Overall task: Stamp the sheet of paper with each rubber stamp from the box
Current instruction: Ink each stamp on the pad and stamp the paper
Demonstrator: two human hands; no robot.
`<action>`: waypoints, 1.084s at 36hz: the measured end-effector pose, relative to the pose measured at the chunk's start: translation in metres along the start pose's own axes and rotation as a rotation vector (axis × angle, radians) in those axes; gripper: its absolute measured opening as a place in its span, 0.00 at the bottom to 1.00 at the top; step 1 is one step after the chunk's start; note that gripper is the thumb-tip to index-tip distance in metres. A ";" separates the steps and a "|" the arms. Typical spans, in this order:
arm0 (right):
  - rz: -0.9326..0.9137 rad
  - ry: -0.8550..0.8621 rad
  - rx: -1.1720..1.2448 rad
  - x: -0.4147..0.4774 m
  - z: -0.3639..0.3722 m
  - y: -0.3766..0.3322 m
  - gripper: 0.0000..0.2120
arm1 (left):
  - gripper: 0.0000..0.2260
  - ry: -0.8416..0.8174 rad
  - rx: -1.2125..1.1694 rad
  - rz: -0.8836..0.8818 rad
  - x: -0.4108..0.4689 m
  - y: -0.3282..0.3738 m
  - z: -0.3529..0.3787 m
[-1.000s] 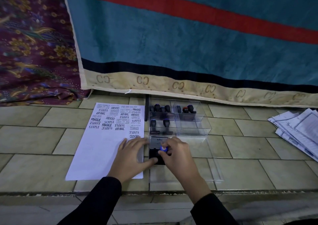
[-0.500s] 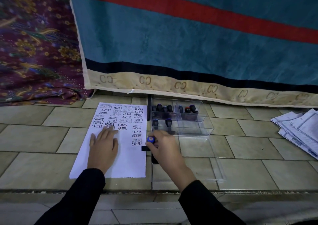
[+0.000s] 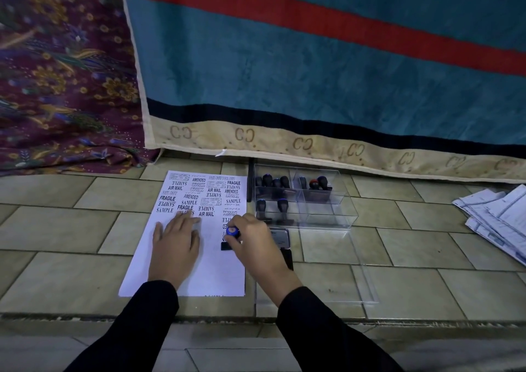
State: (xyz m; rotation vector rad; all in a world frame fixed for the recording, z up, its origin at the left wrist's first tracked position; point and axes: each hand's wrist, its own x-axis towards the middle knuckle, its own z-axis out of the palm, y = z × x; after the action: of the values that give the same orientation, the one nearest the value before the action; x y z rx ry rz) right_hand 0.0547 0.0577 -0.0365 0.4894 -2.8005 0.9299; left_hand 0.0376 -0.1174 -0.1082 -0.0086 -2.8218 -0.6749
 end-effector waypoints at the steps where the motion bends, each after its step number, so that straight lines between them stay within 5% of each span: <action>1: -0.001 -0.002 -0.002 0.000 0.000 0.000 0.05 | 0.15 0.000 0.000 -0.001 0.000 0.000 0.000; 24: 0.076 -0.026 -0.047 0.005 0.000 -0.011 0.01 | 0.15 0.001 0.001 -0.015 -0.001 0.002 0.001; 32: 0.148 -0.046 0.088 0.012 -0.016 -0.003 0.08 | 0.14 0.027 0.003 -0.004 0.000 0.000 0.003; 39: 0.260 0.275 0.272 0.052 -0.072 0.012 0.14 | 0.13 0.014 0.001 -0.017 -0.001 0.000 0.004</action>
State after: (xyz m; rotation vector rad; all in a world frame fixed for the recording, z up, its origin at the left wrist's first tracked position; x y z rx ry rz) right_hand 0.0049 0.0969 0.0266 0.0179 -2.5370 1.3284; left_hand 0.0374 -0.1160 -0.1119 0.0196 -2.8120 -0.6750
